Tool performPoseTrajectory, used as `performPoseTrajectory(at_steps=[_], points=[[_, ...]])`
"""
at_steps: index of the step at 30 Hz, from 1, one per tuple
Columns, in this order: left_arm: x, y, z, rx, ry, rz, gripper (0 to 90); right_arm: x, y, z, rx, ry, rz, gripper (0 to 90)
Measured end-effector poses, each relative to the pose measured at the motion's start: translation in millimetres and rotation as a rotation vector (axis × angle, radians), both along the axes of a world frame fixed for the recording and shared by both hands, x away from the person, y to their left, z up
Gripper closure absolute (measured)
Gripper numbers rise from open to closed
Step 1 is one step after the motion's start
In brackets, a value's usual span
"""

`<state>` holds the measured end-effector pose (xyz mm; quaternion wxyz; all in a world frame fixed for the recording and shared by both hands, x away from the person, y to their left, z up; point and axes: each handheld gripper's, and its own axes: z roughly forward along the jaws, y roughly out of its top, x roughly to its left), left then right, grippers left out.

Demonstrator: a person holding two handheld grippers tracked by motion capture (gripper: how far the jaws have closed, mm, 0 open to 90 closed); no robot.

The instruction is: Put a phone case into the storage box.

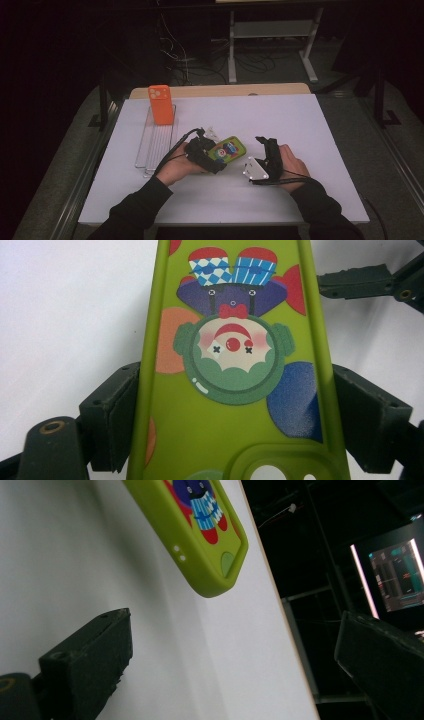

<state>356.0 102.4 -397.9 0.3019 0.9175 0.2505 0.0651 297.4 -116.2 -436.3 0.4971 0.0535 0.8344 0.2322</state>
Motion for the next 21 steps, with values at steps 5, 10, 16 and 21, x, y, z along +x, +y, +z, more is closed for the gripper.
performPoseTrajectory(at_steps=[5, 10, 16, 21], points=[[-0.1, -0.5, 0.3, -0.003, 0.002, -0.001, 15.7, -2.0, 3.0, -1.7, -0.045, -0.057, 0.014, 1.5], [-0.1, -0.6, 2.1, 0.0, 0.006, -0.006, 15.6, -3.3, 8.1, -2.3, -0.077, -0.127, 0.035, 1.6], [-0.1, -0.8, 2.6, 0.0, 0.007, -0.009, 15.7, -5.1, 17.0, -4.7, -0.104, -0.168, 0.039, 5.4], [0.4, -0.7, 3.3, -0.002, 0.001, -0.007, 15.7, -4.1, 24.2, -7.5, -0.121, -0.192, 0.051, 11.9]])
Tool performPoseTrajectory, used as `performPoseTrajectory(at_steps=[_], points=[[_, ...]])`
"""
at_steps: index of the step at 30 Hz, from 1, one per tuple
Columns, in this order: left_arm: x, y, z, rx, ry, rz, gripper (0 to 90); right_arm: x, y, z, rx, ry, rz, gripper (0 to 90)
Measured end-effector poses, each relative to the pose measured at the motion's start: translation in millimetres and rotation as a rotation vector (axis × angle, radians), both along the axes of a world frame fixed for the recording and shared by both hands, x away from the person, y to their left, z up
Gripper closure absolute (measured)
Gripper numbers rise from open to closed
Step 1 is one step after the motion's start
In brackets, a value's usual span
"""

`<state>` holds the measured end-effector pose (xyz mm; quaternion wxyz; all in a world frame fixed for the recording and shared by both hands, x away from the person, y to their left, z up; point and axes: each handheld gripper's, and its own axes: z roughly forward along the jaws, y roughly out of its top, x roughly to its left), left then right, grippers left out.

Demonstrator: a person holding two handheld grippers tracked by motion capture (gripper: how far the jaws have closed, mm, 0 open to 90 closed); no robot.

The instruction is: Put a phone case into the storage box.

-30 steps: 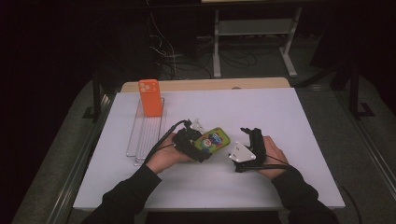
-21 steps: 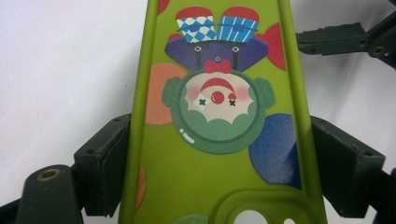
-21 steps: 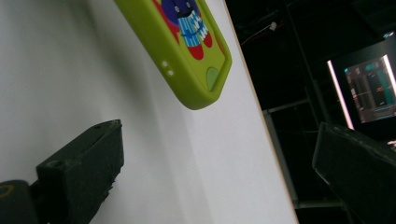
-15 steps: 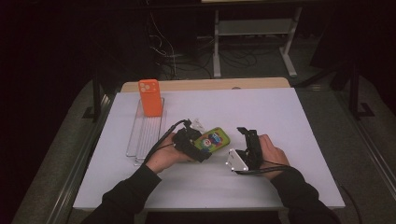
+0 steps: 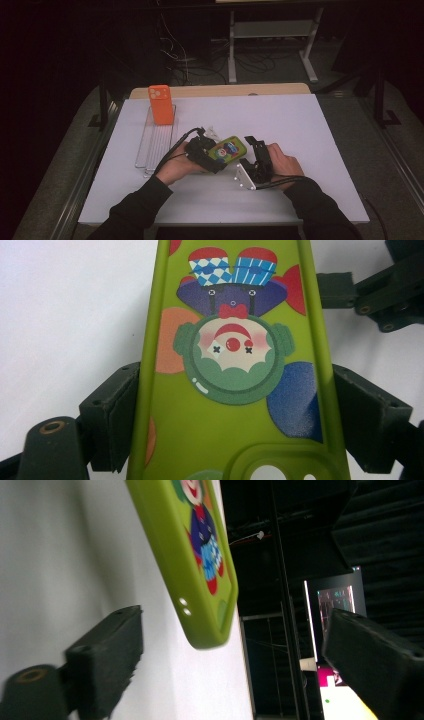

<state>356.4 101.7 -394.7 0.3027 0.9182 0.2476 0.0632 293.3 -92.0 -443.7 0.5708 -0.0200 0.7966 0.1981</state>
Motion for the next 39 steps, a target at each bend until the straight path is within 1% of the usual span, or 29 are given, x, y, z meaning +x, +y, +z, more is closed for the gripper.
performPoseTrajectory(at_steps=[1, 2, 3, 4, 5, 7, 8, 10, 11, 13, 14, 16, 19, 22, 25, 29, 31, 33, 35, 37, 38, 39], points=[[0.2, 0.2, -0.2, -0.003, 0.001, 0.0, 15.7, 1.7, 1.1, 0.0, -0.03, -0.019, 0.018, 13.1], [0.3, 0.4, -0.4, -0.004, 0.001, 0.0, 15.7, 1.1, 2.5, -1.3, -0.033, -0.01, 0.012, 14.0], [0.4, 0.6, -0.3, -0.004, 0.001, 0.0, 15.7, 1.3, 4.9, -1.9, -0.035, -0.018, 0.015, 15.5], [0.5, 0.7, -0.3, -0.004, 0.001, 0.0, 15.7, 1.8, 6.4, -1.8, -0.047, -0.036, 0.029, 17.9], [0.4, 0.8, -0.1, -0.005, 0.001, 0.001, 15.7, 1.9, 7.6, -1.9, -0.053, -0.038, 0.033, 20.2], [0.4, 1.0, 0.0, -0.004, 0.001, 0.002, 15.6, 1.8, 11.0, -3.9, -0.07, -0.045, 0.041, 26.0], [0.5, 1.1, 0.1, 0.0, 0.002, 0.001, 15.7, 1.4, 12.8, -5.0, -0.074, -0.037, 0.04, 29.1], [0.6, 1.1, -0.2, -0.004, 0.001, 0.001, 15.7, 0.8, 15.4, -8.0, -0.096, -0.07, 0.059, 34.5], [0.4, 1.2, 0.3, -0.001, 0.002, 0.002, 15.6, 0.7, 16.3, -8.3, -0.108, -0.065, 0.068, 37.0], [0.7, 1.2, -0.3, -0.003, 0.001, 0.0, 15.7, -0.9, 18.0, -10.2, -0.123, -0.085, 0.075, 43.0], [0.4, 1.2, -0.1, -0.002, 0.0, 0.001, 15.7, -2.0, 19.0, -11.2, -0.121, -0.081, 0.076, 46.0], [0.2, 0.8, -0.4, -0.005, 0.0, 0.002, 15.7, -2.8, 19.7, -11.6, -0.126, -0.092, 0.082, 51.2], [-0.2, 0.0, -0.5, 0.0, 0.0, -0.002, 15.7, -4.2, 20.0, -11.1, -0.133, -0.093, 0.089, 58.9], [-0.3, -0.3, -0.8, -0.001, -0.001, -0.004, 15.7, -4.9, 20.2, -10.4, -0.152, -0.092, 0.102, 63.3], [0.2, 0.1, -0.8, -0.004, -0.003, -0.002, 15.7, -6.1, 20.6, -12.5, -0.155, -0.083, 0.103, 69.8], [0.7, 0.7, -0.8, -0.008, 0.002, -0.003, 15.6, -7.1, 21.4, -13.2, -0.168, -0.079, 0.108, 73.5], [0.6, 1.0, -0.1, -0.014, 0.003, -0.005, 15.5, -7.5, 21.5, -14.0, -0.179, -0.087, 0.11, 75.0], [0.6, 1.9, 0.1, -0.021, -0.008, -0.009, 14.9, -7.4, 21.8, -14.0, -0.194, -0.093, 0.113, 75.7], [0.2, 3.1, 0.0, -0.039, -0.014, -0.003, 14.3, -7.5, 22.0, -14.0, -0.192, -0.1, 0.11, 75.9], [0.1, 3.7, -0.1, -0.031, -0.029, -0.002, 12.9, -7.9, 22.0, -13.5, -0.176, -0.1, 0.102, 76.1], [0.2, 4.2, 0.2, -0.034, -0.024, -0.006, 11.3, -8.1, 22.2, -13.1, -0.166, -0.101, 0.093, 76.1], [0.4, 4.7, 1.2, -0.035, -0.019, -0.011, 8.5, -7.9, 22.0, -12.4, -0.166, -0.105, 0.088, 76.1]])
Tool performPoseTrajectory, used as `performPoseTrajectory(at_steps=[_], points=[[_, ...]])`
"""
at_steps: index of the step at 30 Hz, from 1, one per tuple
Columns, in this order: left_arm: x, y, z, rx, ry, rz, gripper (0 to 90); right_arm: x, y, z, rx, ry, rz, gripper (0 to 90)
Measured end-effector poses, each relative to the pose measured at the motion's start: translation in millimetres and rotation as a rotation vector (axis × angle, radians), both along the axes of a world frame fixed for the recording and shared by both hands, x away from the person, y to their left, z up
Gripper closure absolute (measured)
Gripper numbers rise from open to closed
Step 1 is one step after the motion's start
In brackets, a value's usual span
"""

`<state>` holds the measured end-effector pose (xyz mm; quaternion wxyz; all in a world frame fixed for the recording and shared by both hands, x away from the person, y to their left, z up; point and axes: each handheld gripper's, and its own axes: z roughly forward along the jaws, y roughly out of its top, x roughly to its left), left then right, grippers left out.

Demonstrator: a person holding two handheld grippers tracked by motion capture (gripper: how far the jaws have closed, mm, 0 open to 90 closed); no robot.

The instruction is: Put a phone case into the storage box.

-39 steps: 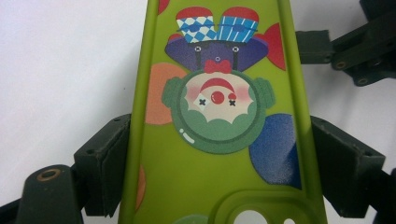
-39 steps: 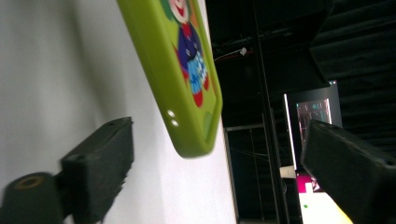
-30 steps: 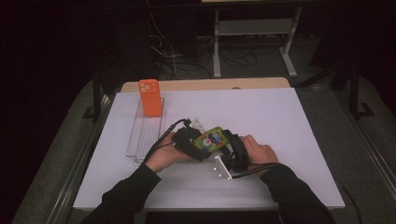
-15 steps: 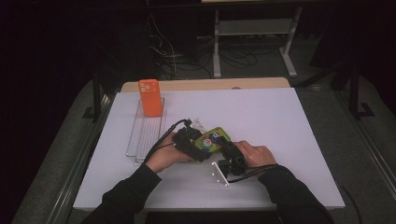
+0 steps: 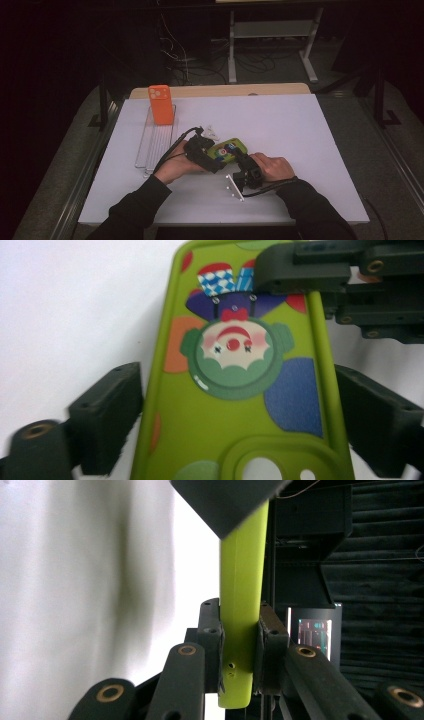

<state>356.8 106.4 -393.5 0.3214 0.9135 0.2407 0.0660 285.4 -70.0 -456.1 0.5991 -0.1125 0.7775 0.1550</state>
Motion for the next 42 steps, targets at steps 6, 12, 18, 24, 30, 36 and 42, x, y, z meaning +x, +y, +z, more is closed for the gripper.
performPoseTrajectory(at_steps=[6, 12, 18, 24, 30, 36, 42], points=[[-1.9, 5.5, 6.6, -0.04, -0.016, -0.001, 0.0, 2.7, -5.4, 3.4, 0.031, 0.013, -0.036, 76.1], [-0.3, 14.4, 8.3, -0.047, -0.034, 0.003, 0.0, 8.7, -14.9, 8.9, 0.089, 0.051, -0.066, 76.1], [2.1, 17.7, 8.0, -0.054, -0.033, 0.008, 0.0, 12.8, -21.4, 12.9, 0.163, 0.161, -0.115, 76.1], [3.7, 19.0, 8.2, -0.061, -0.044, 0.008, 0.0, 20.3, -28.8, 20.4, 0.256, 0.246, -0.129, 76.1], [3.7, 18.2, 7.6, -0.07, -0.049, 0.015, 0.0, 25.6, -34.1, 26.3, 0.44, 0.401, -0.172, 76.1], [5.6, 19.9, 9.1, -0.042, -0.061, 0.001, 0.0, 31.4, -40.7, 32.9, 0.533, 0.501, -0.175, 76.1], [4.9, 19.7, 9.8, -0.06, -0.061, 0.034, 0.0, 37.2, -46.3, 36.7, 0.679, 0.647, -0.198, 76.1]])
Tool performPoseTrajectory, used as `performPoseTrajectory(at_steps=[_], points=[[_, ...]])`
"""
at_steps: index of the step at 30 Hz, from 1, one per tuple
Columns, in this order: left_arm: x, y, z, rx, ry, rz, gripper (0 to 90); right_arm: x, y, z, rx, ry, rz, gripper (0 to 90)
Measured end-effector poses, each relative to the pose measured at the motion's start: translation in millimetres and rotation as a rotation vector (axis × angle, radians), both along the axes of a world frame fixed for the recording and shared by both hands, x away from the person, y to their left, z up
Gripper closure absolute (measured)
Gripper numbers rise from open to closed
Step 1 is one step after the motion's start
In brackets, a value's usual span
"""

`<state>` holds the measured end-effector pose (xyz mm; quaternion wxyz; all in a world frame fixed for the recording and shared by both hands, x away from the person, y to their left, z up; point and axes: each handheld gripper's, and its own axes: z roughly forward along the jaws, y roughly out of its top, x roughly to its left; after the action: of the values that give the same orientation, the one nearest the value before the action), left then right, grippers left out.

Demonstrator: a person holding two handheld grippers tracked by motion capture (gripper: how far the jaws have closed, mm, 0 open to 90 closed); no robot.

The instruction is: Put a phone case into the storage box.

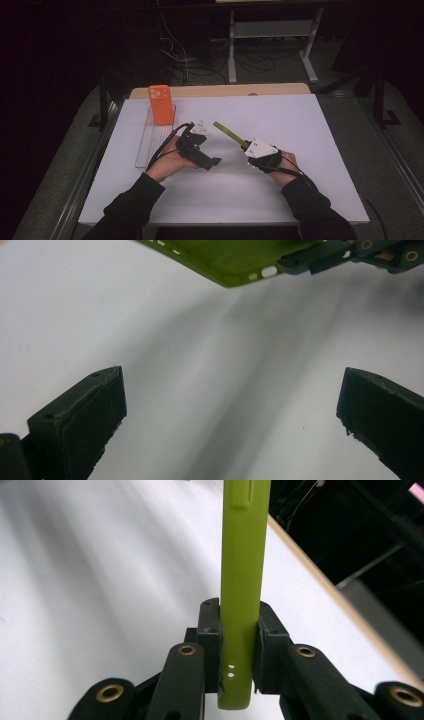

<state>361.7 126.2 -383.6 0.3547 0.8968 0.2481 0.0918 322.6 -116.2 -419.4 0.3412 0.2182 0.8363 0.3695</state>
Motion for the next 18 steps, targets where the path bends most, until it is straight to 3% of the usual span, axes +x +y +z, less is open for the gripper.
performPoseTrajectory(at_steps=[6, 10, 14, 18], points=[[2.1, 2.2, 3.2, -0.045, -0.001, 0.031, 0.0, 4.8, -6.0, 3.0, 0.147, 0.131, -0.02, 76.1], [3.4, 1.7, 3.4, -0.08, 0.004, 0.042, 0.0, 8.8, -9.7, 3.2, 0.215, 0.196, -0.021, 76.1], [5.6, 1.1, 4.2, -0.082, 0.008, 0.039, 0.0, 12.8, -12.7, 2.2, 0.282, 0.27, -0.03, 76.1], [9.7, -0.8, 8.3, -0.117, 0.007, 0.058, 0.0, 16.6, -16.7, 2.1, 0.375, 0.329, -0.044, 76.1]])
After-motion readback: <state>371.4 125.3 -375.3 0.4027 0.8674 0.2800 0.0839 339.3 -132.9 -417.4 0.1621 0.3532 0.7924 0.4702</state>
